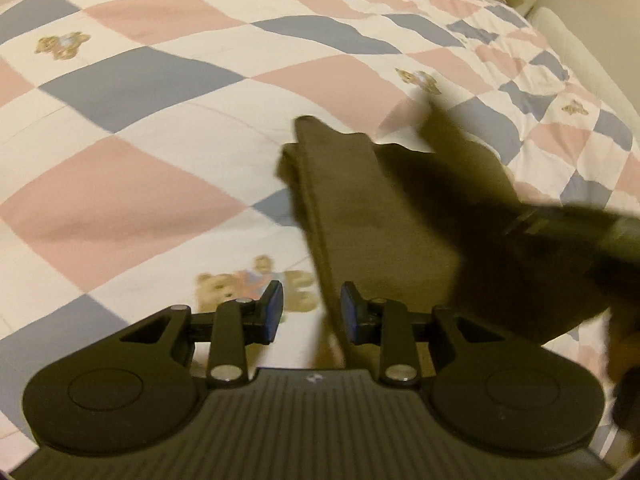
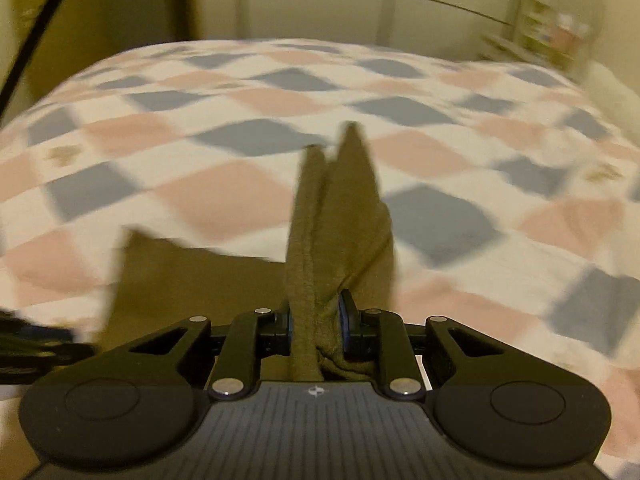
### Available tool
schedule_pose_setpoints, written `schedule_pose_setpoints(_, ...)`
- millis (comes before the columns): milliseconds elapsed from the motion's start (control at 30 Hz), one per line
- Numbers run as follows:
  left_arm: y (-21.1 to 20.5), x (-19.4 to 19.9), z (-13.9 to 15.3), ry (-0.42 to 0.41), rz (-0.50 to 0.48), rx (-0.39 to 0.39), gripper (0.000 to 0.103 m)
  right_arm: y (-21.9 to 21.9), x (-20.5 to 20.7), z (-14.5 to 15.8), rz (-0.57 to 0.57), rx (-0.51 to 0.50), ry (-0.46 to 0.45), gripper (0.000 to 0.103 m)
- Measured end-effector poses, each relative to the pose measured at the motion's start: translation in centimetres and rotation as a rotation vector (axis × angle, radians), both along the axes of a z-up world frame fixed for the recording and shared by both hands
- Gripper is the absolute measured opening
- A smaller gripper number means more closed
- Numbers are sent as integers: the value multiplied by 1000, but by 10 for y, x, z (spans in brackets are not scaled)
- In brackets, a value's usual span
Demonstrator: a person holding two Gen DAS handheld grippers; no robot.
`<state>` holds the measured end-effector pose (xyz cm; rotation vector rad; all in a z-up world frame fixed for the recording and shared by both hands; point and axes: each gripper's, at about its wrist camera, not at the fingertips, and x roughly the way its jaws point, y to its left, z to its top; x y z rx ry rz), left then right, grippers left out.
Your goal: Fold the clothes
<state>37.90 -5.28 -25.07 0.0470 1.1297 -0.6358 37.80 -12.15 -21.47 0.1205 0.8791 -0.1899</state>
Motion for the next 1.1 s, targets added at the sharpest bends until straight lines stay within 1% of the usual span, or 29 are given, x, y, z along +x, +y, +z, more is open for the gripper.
schedule_pose_setpoints(33, 5, 0, -1, 9, 6, -12, 25, 10, 6, -8, 30, 40, 14, 31)
schedule_pose_setpoints(67, 9, 0, -1, 16, 10, -22, 25, 19, 12, -17, 59, 83, 30, 36)
schedule_pose_setpoints(133, 15, -1, -2, 26, 16, -35, 25, 26, 19, -36, 79, 186, 64, 56)
schedule_pose_setpoints(233, 16, -3, -3, 50, 22, -65, 25, 30, 13, -39, 88, 255, 41, 69)
schedule_pose_setpoints(267, 15, -4, -3, 60, 23, -83, 25, 26, 10, -35, 90, 290, 29, 70)
schedule_pose_setpoints(333, 9, -5, 0, 81, 22, -132, 25, 18, 4, -27, 93, 365, 4, 69)
schedule_pose_setpoints(400, 0, -3, 1, 114, 22, -189, 25, 2, -8, -15, 67, 445, -43, 67)
schedule_pose_setpoints(500, -14, 4, -9, 196, 48, -272, 28, -27, -33, -2, -50, 461, -103, 67)
schedule_pose_setpoints(567, -21, 10, -18, 256, 77, -318, 28, -46, -46, -2, -135, 415, -115, 67)
schedule_pose_setpoints(600, -25, 13, -23, 286, 91, -341, 30, -55, -52, -5, -174, 384, -112, 65)
schedule_pose_setpoints(633, -28, 16, -28, 316, 105, -365, 34, -62, -57, -11, -208, 351, -98, 58)
schedule_pose_setpoints(667, -32, 19, -32, 347, 120, -388, 35, -68, -59, -17, -223, 348, -86, 55)
schedule_pose_setpoints(700, -33, 22, -37, 376, 138, -415, 40, -73, -60, -24, -233, 353, -76, 49)
schedule_pose_setpoints(733, -33, 24, -42, 403, 160, -445, 43, -78, -62, -30, -244, 358, -66, 46)
schedule_pose_setpoints(767, -33, 27, -48, 431, 182, -475, 44, -83, -64, -37, -254, 362, -56, 46)
schedule_pose_setpoints(833, -33, 31, -57, 477, 220, -528, 50, -86, -64, -44, -253, 391, -63, 46)
schedule_pose_setpoints(867, -33, 33, -61, 494, 236, -546, 51, -87, -63, -47, -252, 407, -67, 46)
schedule_pose_setpoints(1033, -35, 42, -76, 528, 278, -580, 52, -95, -64, -57, -291, 520, -88, 46)
schedule_pose_setpoints(1100, -34, 46, -80, 532, 290, -602, 52, -97, -64, -60, -294, 541, -87, 46)
